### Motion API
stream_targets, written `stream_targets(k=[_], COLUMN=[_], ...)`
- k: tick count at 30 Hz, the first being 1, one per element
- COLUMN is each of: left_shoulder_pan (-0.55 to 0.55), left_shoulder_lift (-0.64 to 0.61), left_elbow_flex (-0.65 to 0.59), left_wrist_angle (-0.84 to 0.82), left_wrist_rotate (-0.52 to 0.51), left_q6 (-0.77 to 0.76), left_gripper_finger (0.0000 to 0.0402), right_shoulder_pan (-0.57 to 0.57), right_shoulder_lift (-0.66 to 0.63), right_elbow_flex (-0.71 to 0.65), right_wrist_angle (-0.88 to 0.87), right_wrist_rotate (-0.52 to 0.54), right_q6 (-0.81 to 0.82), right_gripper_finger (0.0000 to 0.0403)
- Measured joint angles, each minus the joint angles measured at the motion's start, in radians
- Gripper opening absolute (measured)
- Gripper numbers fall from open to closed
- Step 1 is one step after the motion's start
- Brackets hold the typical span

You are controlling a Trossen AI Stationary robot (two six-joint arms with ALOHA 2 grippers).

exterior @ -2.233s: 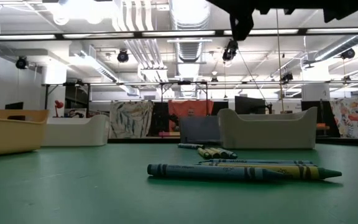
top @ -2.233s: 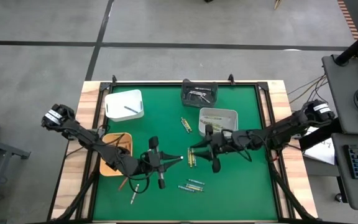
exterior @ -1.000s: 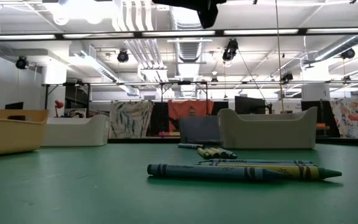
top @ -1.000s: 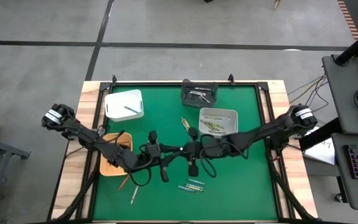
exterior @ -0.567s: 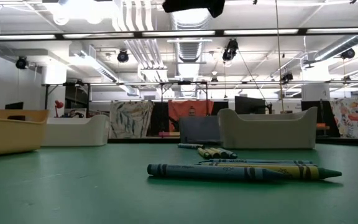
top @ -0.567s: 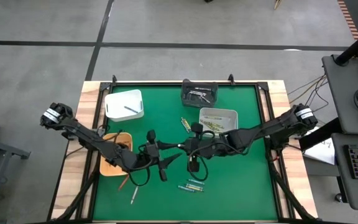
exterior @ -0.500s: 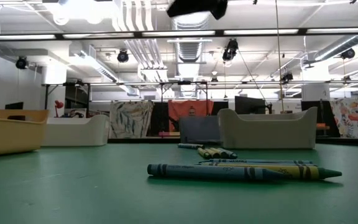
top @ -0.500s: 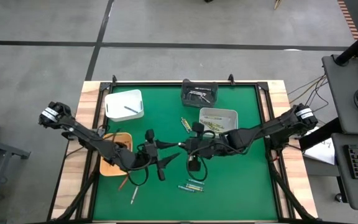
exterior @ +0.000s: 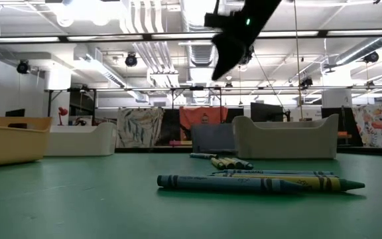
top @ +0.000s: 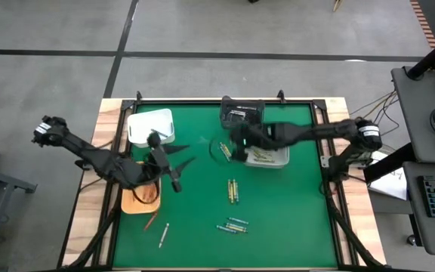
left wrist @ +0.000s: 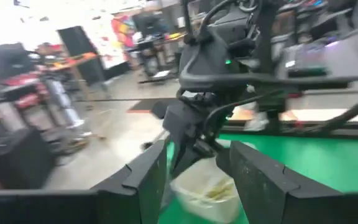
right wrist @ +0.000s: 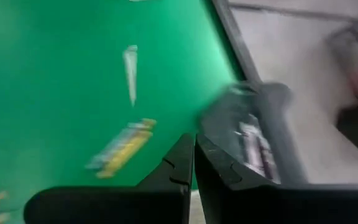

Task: Sort crayons
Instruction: Put the white crayon into the black bin

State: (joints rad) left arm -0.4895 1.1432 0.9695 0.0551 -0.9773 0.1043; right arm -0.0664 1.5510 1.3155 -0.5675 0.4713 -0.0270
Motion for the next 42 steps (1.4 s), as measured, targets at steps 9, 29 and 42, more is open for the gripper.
stream_targets(k=[9,29,42], left_shoulder_pan=[0.060,0.150,0.588], left_shoulder_lift=[-0.116,0.065,0.351], left_elbow_flex=[-0.053,-0.078,0.394], left_wrist_angle=[-0.135,0.038,-0.728], left_wrist_rotate=[-0.061,0.191,0.626], left_q6=[-0.004,-0.257,0.044], left_gripper_finger=[0.0160,0.0141,0.0124], right_shoulder_pan=[-0.343,-0.198,-0.102], right_shoulder_lift=[0.003,-0.190,-0.249], right_elbow_flex=[0.003,0.023,-0.044], right_wrist_angle=[0.100,-0.136,-0.131], right_wrist_rotate=[-0.235,-0.349,-0.348], right_q6=[-0.077,0.035,0.010], right_gripper_finger=[0.0008,0.0009,0.0009])
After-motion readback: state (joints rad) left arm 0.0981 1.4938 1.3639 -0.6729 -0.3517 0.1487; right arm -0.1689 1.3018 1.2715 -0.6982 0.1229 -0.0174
